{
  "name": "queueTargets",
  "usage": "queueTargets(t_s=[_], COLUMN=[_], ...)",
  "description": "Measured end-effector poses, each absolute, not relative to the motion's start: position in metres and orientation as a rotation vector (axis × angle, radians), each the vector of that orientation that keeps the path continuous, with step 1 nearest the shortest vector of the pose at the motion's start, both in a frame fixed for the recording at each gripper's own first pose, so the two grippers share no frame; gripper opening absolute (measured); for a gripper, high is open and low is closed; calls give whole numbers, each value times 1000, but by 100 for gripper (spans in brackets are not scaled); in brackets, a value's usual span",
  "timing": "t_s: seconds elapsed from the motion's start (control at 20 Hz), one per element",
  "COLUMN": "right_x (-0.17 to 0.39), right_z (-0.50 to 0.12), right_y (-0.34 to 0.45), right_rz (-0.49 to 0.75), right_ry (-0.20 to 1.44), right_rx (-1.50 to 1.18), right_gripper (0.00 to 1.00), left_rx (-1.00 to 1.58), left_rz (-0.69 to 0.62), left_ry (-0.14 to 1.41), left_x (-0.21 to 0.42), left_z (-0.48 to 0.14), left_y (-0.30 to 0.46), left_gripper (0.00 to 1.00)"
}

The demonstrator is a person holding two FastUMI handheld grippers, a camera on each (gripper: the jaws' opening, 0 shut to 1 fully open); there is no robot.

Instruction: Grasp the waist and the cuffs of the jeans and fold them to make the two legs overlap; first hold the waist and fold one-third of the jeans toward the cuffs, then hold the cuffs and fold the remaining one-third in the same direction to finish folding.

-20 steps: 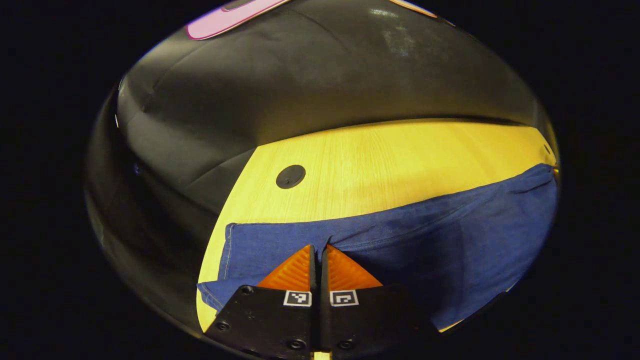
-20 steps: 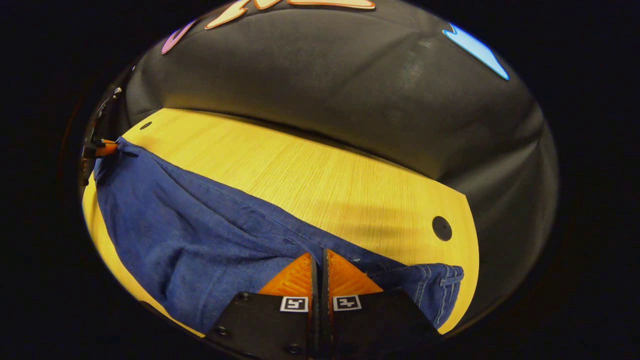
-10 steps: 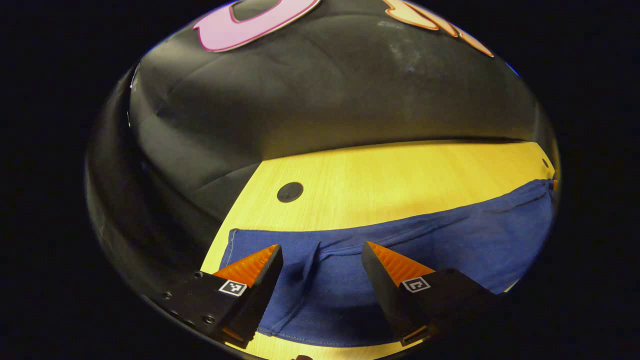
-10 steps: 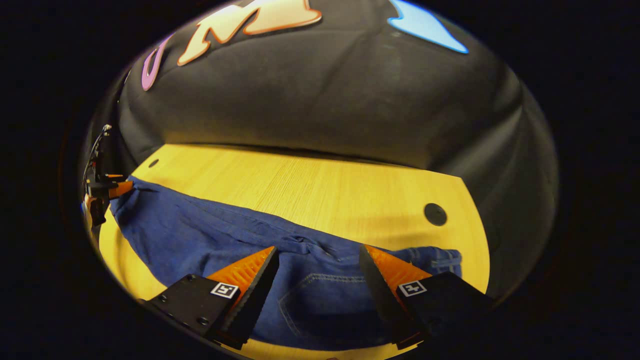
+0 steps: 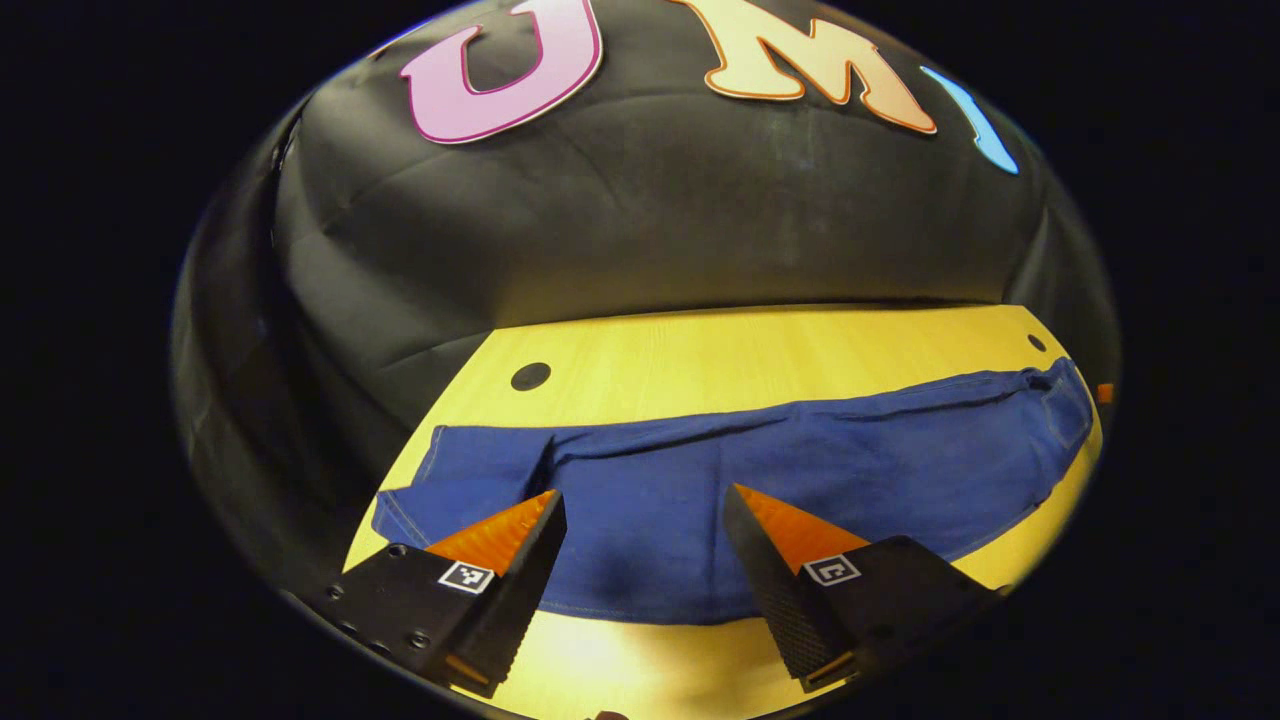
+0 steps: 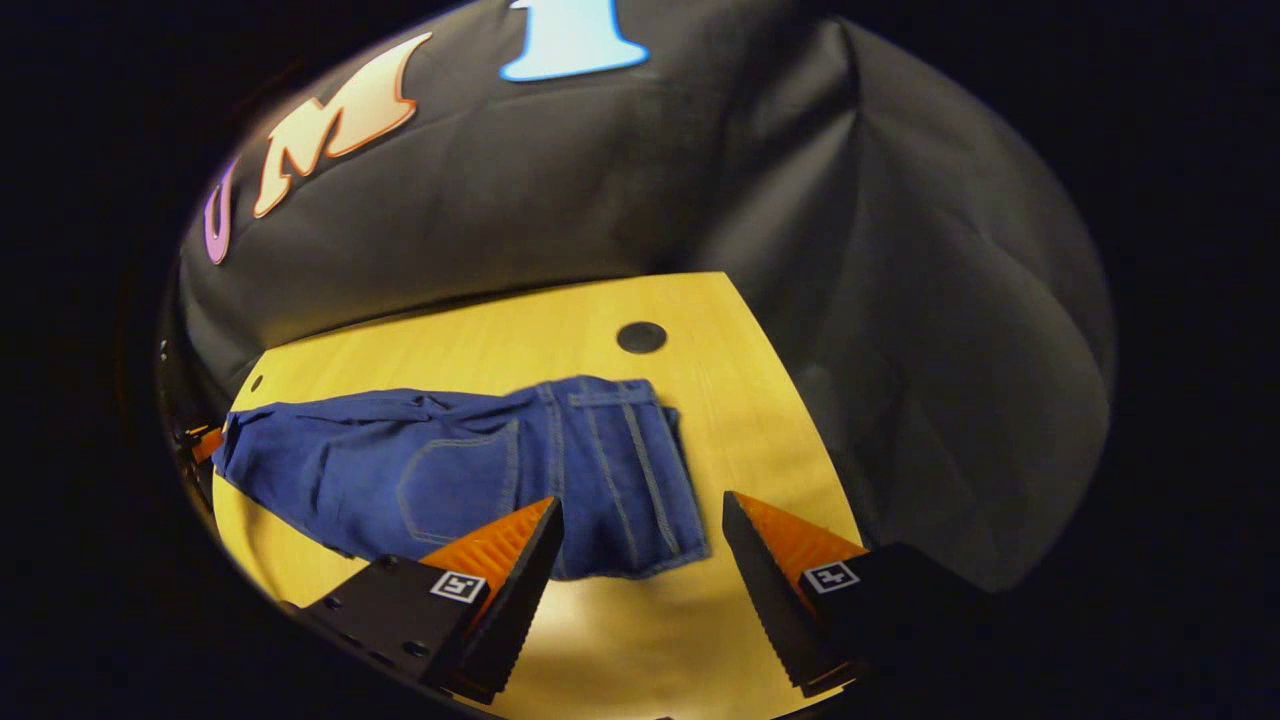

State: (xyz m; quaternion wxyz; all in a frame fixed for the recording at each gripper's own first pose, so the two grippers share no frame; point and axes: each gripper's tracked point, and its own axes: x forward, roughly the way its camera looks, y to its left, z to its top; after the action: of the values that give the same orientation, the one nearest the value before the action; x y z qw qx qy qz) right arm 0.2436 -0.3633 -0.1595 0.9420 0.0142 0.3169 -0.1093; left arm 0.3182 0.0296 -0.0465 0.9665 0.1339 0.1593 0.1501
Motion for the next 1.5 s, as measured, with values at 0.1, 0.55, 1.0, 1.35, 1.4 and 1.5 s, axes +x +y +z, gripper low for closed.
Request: queueTargets(t_s=[0.1,0.55,1.0,1.35,1.4,1.5], right_x=[242,242,252,256,254,251], right_z=[-177,-206,-205,-185,-175,-153], right_y=[-371,-353,-341,-343,-341,-334], right_rz=[-218,-160,-188,-313,-330,-347], right_ry=[672,697,663,588,563,516], right_rx=[63,87,236,189,190,185], right_gripper=[99,88,25,3,3,6], left_rx=[238,217,178,147,151,160], left_rz=[310,353,344,255,237,192], left_ry=[309,257,265,255,255,249], left_x=[313,267,254,255,254,254], left_z=[-48,-31,-38,-38,-37,-34], left_y=[20,-4,-3,-3,-1,3], left_gripper=[96,96,96,96,96,96])
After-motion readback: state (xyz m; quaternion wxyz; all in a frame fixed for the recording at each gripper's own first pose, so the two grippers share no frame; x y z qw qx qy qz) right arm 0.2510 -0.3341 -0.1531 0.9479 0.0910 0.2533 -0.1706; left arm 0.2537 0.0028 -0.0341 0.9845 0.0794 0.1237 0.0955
